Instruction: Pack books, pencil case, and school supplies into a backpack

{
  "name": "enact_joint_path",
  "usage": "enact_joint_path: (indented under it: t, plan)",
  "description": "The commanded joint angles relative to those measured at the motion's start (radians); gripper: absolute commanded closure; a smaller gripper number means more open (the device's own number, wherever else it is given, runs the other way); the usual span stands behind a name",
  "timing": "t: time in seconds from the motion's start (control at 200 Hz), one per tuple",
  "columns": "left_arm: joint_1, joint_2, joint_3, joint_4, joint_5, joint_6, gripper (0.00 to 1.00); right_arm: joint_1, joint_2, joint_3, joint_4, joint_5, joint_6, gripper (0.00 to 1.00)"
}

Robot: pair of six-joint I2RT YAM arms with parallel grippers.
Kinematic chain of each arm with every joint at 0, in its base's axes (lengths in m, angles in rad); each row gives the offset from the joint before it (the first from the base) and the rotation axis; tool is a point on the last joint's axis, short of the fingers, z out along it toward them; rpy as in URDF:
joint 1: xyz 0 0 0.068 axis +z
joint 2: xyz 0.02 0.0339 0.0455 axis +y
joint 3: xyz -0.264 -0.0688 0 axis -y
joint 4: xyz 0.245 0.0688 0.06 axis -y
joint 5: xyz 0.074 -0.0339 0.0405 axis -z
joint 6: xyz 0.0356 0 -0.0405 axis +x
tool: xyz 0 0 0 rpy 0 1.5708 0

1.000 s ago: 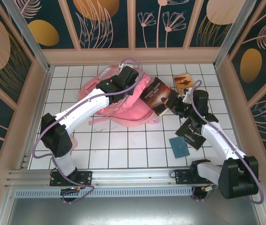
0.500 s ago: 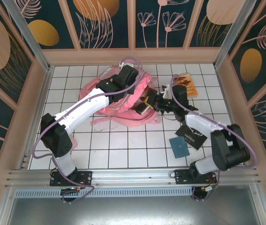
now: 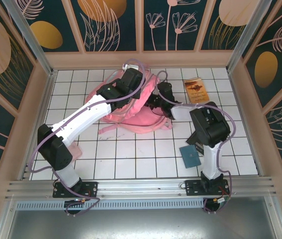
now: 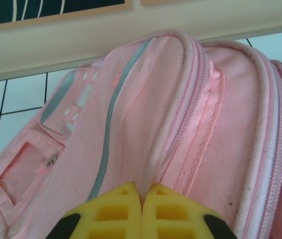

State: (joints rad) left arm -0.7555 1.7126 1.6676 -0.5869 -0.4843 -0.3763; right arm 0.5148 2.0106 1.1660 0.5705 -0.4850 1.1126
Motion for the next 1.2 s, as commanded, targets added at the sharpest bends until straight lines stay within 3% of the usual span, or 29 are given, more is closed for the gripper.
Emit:
enact_joint_path:
  t: [0.0, 0.115, 0.23, 0.44, 0.601, 0.771, 0.901, 1.071, 1.196]
  plan:
    - [0.000, -0.067, 0.007, 0.102, -0.074, -0.027, 1.00, 0.021, 0.030, 0.113, 0.022, 0.047, 0.010, 0.72]
    - [-0.001, -0.067, 0.007, 0.099, -0.103, -0.030, 1.00, 0.022, -0.008, 0.104, -0.124, 0.074, 0.020, 0.46]
    - [0.002, -0.068, 0.001, 0.100, -0.130, -0.033, 1.00, 0.021, -0.122, 0.032, -0.241, 0.149, -0.007, 0.33]
    - [0.005, -0.068, -0.007, 0.106, -0.157, -0.039, 1.00, -0.018, -0.291, -0.093, -0.320, 0.133, -0.018, 0.37]
    - [0.010, -0.068, -0.024, 0.119, -0.153, -0.039, 1.00, -0.043, -0.380, -0.162, -0.375, 0.092, -0.038, 0.51]
    - [0.017, -0.079, -0.080, 0.117, -0.169, -0.030, 1.00, -0.073, -0.545, -0.214, -0.540, 0.243, -0.182, 0.54]
    - [0.018, -0.110, -0.186, 0.103, -0.161, -0.009, 1.00, -0.168, -0.614, -0.223, -0.742, 0.413, -0.377, 0.42]
    - [0.018, -0.138, -0.324, 0.030, -0.107, 0.014, 1.00, -0.417, -0.624, -0.319, -0.849, 0.433, -0.503, 0.30]
    - [0.018, -0.155, -0.402, 0.033, -0.021, 0.025, 1.00, -0.528, -0.620, -0.375, -0.869, 0.508, -0.536, 0.22]
